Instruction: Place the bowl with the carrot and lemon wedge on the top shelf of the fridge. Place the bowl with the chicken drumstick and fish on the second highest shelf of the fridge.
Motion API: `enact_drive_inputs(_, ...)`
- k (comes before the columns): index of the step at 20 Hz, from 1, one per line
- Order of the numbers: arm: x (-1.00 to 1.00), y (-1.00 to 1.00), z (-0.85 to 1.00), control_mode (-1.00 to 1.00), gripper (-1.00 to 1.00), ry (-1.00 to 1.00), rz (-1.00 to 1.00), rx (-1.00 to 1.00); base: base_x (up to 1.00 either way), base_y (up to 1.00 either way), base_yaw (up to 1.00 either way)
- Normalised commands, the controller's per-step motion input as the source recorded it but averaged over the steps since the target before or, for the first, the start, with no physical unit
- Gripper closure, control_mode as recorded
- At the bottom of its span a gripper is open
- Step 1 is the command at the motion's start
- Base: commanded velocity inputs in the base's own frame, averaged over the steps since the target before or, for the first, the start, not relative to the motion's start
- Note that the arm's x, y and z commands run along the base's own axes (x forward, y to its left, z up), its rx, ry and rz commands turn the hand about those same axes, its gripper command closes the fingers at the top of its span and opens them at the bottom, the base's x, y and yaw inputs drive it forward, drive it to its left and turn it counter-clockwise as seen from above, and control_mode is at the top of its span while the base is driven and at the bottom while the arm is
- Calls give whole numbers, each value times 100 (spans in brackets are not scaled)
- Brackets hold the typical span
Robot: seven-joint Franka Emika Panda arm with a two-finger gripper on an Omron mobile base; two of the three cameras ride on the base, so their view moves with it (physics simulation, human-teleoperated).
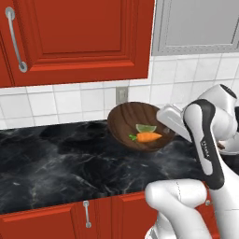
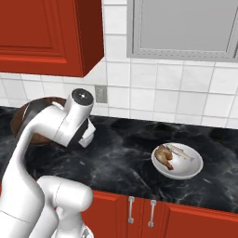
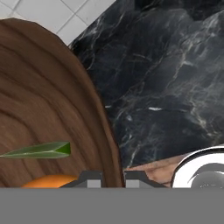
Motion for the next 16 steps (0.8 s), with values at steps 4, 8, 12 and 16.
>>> enact_drive_inputs(4, -1, 0, 0, -100, 100, 0, 0, 0, 0, 0, 0)
enact_drive_inputs(8, 0, 0, 0, 100, 100, 0, 0, 0, -31, 0, 0)
enact_drive_inputs(12, 0, 0, 0, 100, 100, 0, 0, 0, -46, 0, 0)
enact_drive_inputs(16, 0, 0, 0, 100, 100, 0, 0, 0, -48, 0, 0)
